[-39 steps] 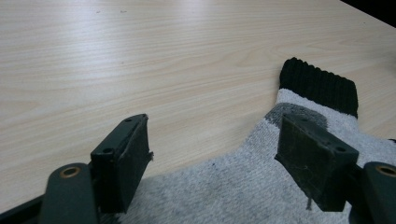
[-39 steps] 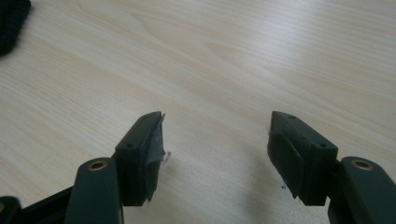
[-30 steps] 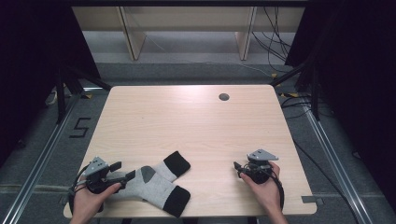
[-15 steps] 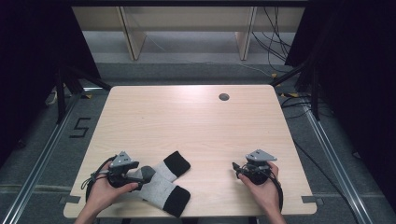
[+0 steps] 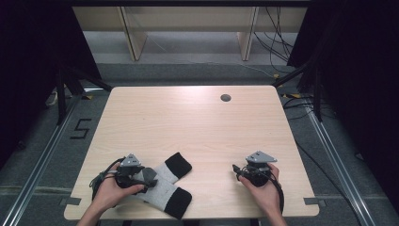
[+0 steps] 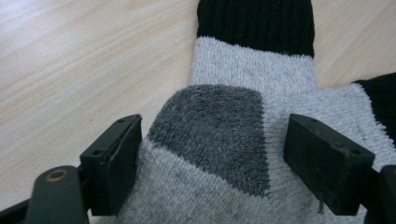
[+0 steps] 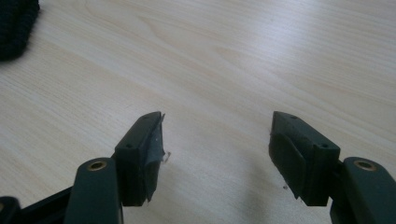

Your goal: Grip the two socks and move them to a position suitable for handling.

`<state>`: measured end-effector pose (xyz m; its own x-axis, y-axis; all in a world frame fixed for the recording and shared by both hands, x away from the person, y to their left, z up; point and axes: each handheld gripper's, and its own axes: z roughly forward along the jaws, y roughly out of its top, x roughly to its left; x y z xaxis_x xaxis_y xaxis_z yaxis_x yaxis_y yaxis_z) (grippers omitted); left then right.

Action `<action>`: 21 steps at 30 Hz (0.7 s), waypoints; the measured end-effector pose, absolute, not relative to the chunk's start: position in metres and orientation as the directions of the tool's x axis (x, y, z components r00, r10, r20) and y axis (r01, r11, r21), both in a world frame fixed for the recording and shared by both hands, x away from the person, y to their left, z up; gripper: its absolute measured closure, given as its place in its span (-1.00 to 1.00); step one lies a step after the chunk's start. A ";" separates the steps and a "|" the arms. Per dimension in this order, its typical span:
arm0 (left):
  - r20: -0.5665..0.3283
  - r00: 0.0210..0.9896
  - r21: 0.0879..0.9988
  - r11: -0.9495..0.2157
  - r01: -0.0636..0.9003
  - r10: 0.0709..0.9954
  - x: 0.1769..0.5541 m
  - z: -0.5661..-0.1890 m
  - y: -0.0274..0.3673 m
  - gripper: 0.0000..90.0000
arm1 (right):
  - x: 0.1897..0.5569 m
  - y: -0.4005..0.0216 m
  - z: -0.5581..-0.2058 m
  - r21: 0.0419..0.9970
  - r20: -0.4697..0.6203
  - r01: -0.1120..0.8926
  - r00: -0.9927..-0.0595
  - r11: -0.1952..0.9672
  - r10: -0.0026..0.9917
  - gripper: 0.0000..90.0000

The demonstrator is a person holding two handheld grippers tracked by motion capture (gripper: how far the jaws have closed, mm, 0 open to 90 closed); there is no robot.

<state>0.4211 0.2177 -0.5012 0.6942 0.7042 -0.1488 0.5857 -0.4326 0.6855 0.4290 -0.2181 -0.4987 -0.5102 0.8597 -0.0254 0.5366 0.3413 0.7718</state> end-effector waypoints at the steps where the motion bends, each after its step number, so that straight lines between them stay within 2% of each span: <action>1: -0.164 0.677 0.687 -0.410 0.600 0.717 0.421 -0.503 0.217 -0.56 | 0.429 -0.218 -0.499 0.769 -0.030 0.536 -0.512 0.347 0.859 -0.20; 4: -0.150 0.678 0.687 -0.417 0.595 0.720 0.420 -0.503 0.216 -0.53 | 0.429 -0.217 -0.500 0.770 -0.028 0.536 -0.514 0.347 0.857 -0.20; 7: -0.143 0.675 0.689 -0.417 0.593 0.724 0.418 -0.503 0.215 -0.41 | 0.428 -0.217 -0.499 0.765 -0.032 0.539 -0.514 0.352 0.857 -0.20; 10: -0.143 0.681 0.695 -0.418 0.586 0.718 0.417 -0.503 0.215 -0.23 | 0.426 -0.215 -0.499 0.759 -0.010 0.559 -0.505 0.335 0.863 -0.20; 13: -0.185 0.690 0.700 -0.399 0.593 0.700 0.415 -0.503 0.215 0.10 | 0.427 -0.215 -0.500 0.757 -0.012 0.558 -0.510 0.342 0.860 -0.20; 15: -0.197 0.689 0.701 -0.391 0.597 0.697 0.415 -0.504 0.216 0.25 | 0.427 -0.215 -0.499 0.755 -0.002 0.564 -0.508 0.334 0.861 -0.20; 21: -0.240 0.684 0.700 -0.366 0.613 0.689 0.414 -0.504 0.215 0.47 | 0.428 -0.217 -0.501 0.764 -0.030 0.541 -0.515 0.352 0.857 -0.20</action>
